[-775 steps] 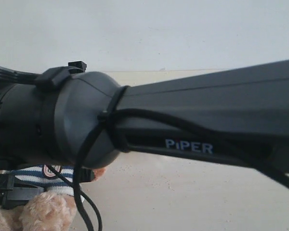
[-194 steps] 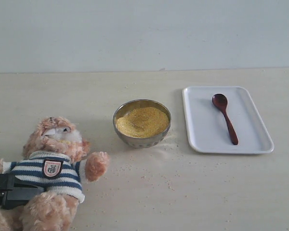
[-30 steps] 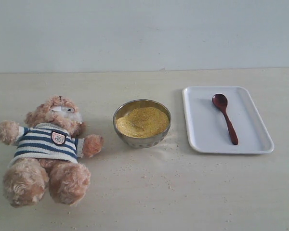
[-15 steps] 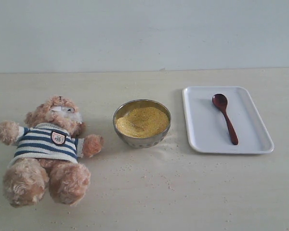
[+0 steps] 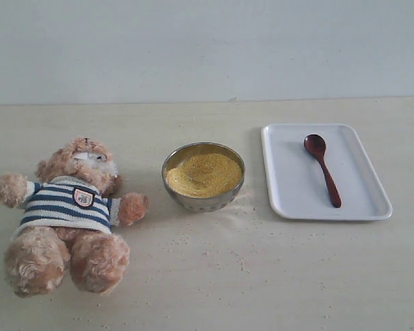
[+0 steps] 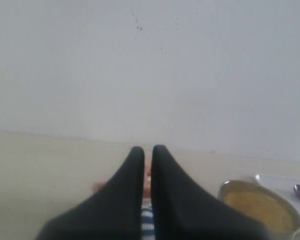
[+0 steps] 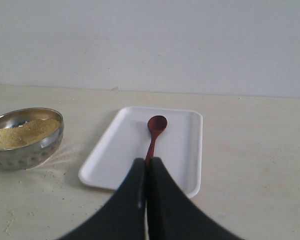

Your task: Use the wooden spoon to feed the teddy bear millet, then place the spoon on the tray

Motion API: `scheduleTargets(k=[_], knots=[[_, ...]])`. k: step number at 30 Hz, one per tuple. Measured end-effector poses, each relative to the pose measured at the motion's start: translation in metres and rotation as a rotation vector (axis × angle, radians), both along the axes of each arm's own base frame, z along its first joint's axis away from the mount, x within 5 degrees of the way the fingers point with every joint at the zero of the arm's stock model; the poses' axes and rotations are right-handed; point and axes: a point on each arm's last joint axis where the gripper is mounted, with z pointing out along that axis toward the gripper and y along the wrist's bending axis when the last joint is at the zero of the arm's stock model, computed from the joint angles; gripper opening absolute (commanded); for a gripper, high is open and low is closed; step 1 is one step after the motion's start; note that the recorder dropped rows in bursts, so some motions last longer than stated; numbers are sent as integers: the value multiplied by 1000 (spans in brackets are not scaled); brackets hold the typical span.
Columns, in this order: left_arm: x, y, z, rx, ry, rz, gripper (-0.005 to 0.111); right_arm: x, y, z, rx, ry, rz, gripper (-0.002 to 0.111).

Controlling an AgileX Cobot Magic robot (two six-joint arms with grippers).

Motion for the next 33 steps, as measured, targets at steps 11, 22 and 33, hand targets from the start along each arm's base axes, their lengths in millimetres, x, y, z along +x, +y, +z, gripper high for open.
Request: scheduleTargets(k=[11, 22, 33], knots=[[0, 0, 2, 57, -28, 9, 5, 0, 0, 0, -1, 4, 0, 0], [0, 0, 1, 66, -21, 8, 5, 0, 0, -1, -2, 6, 0, 0], [0, 0, 0, 97, -10, 8, 5, 0, 0, -1, -2, 6, 0, 0]])
